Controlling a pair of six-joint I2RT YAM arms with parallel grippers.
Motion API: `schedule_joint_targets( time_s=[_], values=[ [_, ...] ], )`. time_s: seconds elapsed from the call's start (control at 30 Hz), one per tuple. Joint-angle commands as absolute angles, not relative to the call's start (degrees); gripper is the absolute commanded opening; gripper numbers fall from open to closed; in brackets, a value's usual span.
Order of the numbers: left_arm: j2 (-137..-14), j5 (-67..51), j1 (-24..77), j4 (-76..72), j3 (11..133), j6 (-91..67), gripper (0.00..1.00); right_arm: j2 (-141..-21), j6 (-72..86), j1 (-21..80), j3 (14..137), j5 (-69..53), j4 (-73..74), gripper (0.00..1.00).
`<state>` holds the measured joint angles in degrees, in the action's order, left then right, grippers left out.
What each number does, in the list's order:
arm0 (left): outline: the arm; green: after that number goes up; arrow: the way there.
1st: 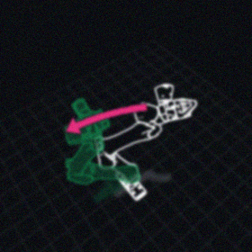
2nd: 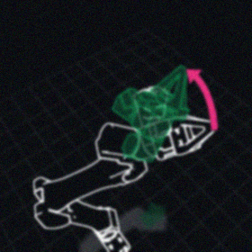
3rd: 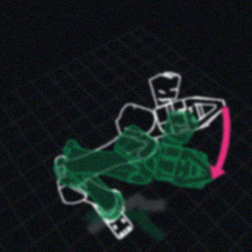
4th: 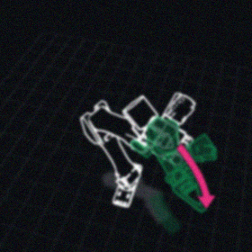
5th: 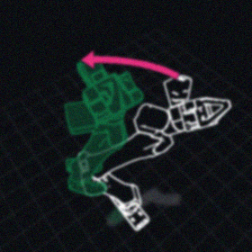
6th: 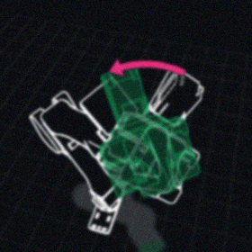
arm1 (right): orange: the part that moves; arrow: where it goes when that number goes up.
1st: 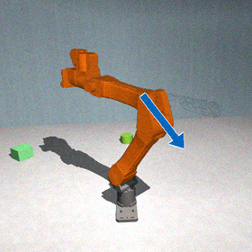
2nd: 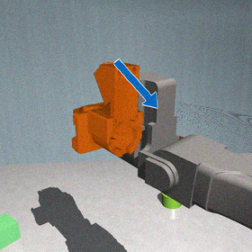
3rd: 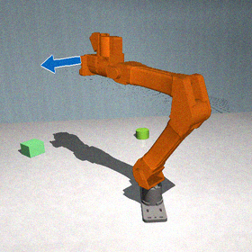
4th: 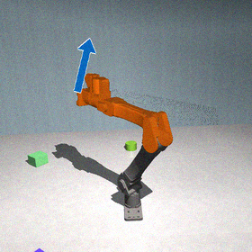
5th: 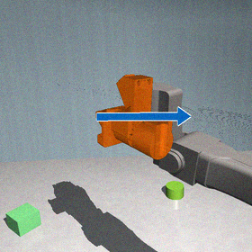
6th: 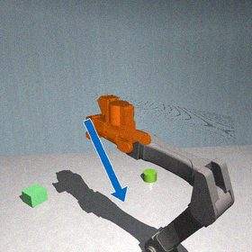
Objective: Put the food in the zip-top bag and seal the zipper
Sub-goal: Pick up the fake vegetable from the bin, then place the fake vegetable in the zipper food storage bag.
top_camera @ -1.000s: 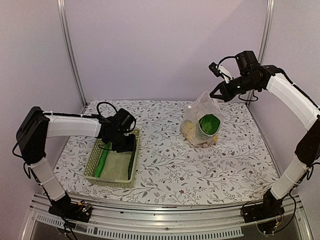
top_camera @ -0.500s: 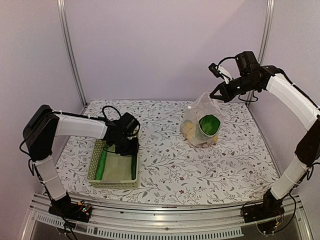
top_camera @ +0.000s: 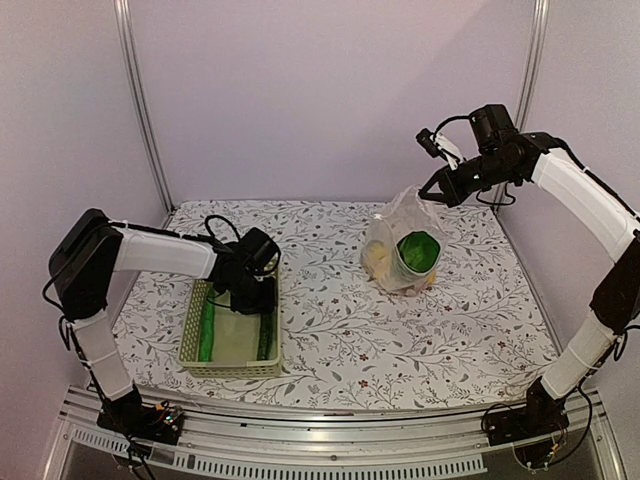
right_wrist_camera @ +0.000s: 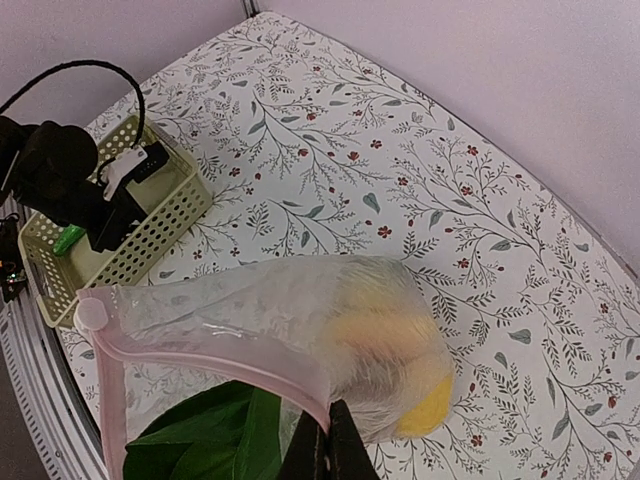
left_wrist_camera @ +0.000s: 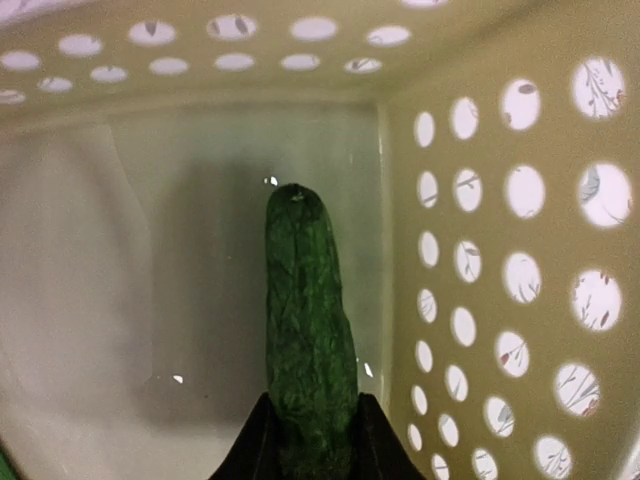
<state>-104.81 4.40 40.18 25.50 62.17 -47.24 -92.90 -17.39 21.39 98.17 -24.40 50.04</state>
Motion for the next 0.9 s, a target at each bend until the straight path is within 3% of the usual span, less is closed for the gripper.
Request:
schedule_joint_targets(
  time_s=[0.0, 0.27, 0.5, 0.87],
  values=[
    [-99.2, 8.2, 40.1, 27.7, 62.6, -47.8, 0.1, -91.2, -17.6, 21.8, 97.3, -24.9, 50.0, 0.0],
    [-84.6, 18.0, 43.8, 26.0, 66.0, -41.3, 0.0, -90.7, -18.7, 23.1, 97.6, -24.5, 51.3, 0.0],
    [-73.1, 16.6, 52.4, -4.6, 63.9, -23.8, 0.0, -89.5, -20.2, 24.4, 98.4, -26.8, 55.7, 0.0],
    [-84.6, 0.7, 64.9, -26.8, 76.9, 0.0, 0.0, -87.8, -21.1, 25.8, 98.2, -30.7, 59.4, 0.0]
  ],
)
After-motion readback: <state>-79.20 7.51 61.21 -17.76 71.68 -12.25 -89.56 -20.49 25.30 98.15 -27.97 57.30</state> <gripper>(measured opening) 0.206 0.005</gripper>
